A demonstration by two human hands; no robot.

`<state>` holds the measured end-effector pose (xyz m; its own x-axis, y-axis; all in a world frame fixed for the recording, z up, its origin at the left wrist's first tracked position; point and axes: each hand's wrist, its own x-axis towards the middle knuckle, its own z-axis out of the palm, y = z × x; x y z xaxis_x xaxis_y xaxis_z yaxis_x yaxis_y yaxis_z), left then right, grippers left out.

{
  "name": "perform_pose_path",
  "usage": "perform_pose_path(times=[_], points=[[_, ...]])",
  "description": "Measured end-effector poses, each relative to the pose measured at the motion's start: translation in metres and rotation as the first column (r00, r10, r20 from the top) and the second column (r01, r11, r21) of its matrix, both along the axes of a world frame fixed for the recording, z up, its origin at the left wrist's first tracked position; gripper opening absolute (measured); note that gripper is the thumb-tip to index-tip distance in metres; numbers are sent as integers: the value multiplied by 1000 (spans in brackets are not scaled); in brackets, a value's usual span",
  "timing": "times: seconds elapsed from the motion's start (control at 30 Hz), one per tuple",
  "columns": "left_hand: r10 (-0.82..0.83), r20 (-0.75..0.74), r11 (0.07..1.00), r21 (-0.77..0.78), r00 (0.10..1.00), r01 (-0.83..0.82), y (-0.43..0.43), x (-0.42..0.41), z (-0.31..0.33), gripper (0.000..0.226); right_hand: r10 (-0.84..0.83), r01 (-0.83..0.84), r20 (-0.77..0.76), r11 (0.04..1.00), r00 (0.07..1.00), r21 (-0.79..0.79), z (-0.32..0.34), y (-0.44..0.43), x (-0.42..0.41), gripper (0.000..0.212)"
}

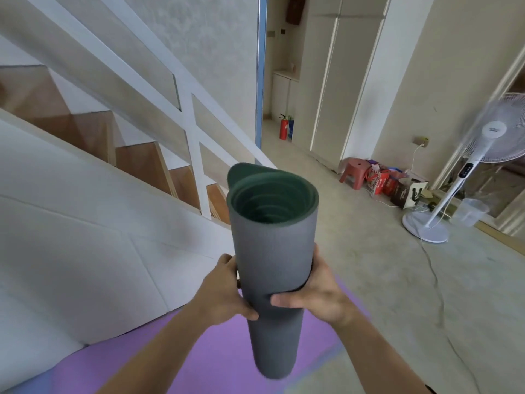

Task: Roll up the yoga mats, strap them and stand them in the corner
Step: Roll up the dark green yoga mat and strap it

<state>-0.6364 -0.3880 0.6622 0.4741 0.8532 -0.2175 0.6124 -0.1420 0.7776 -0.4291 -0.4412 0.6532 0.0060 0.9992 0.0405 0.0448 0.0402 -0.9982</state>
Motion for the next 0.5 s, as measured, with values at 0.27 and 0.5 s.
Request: perform_pose_path(times=[0.27,0.5], points=[[311,538,904,-423,783,-69,-7,5,54,21,-56,78,181,990,982,-119,-63,3,14,119],[570,275,777,-487,774,-399,3,50,-34,50,312,-309,-62,856,948,-415,-62,27,57,103]])
